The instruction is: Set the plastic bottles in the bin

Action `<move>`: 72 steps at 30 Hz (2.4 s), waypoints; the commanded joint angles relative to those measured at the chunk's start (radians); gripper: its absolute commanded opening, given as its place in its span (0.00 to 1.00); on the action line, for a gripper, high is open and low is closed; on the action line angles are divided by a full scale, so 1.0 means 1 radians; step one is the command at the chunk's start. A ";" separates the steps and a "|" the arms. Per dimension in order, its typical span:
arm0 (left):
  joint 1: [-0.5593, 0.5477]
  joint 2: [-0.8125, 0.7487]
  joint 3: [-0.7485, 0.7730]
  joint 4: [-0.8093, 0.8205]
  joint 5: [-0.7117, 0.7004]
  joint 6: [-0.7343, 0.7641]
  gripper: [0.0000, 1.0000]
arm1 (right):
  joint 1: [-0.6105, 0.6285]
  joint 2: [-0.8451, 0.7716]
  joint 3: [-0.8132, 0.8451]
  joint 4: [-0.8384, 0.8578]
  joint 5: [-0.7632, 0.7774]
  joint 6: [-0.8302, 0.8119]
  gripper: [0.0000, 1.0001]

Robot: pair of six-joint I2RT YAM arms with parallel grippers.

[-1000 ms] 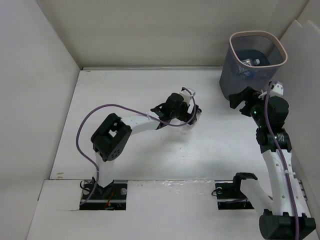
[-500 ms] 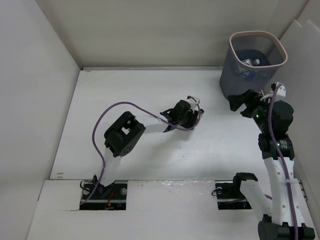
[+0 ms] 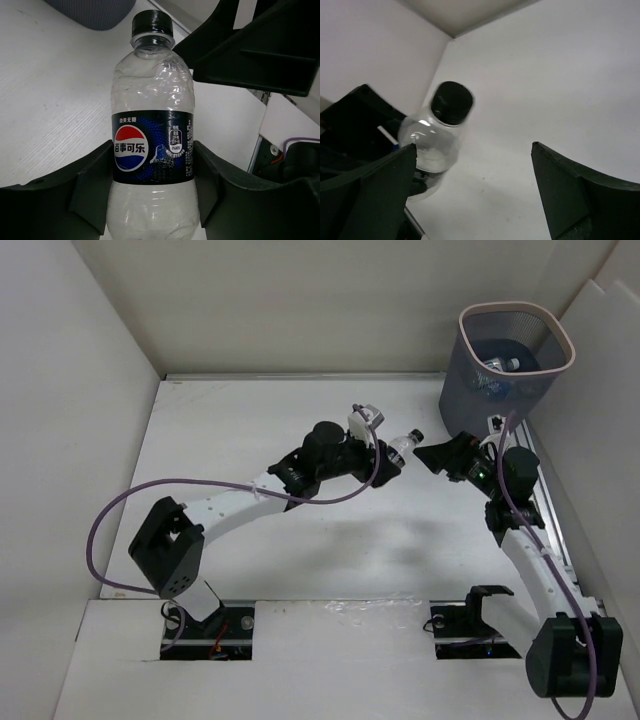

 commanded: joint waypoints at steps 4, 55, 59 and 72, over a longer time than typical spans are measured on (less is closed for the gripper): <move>-0.045 -0.035 0.053 0.078 0.072 -0.023 0.00 | 0.109 -0.019 0.005 0.280 -0.026 0.078 1.00; -0.314 -0.510 -0.435 0.014 -0.297 -0.130 1.00 | -0.244 0.760 1.338 -0.299 0.885 -0.035 0.00; -0.314 -0.529 -0.458 0.014 -0.297 -0.139 1.00 | -0.193 0.798 1.401 -0.348 0.989 -0.107 0.00; -0.314 -0.585 -0.497 -0.018 -0.344 -0.161 1.00 | -0.124 0.984 1.651 -0.476 1.078 -0.267 0.99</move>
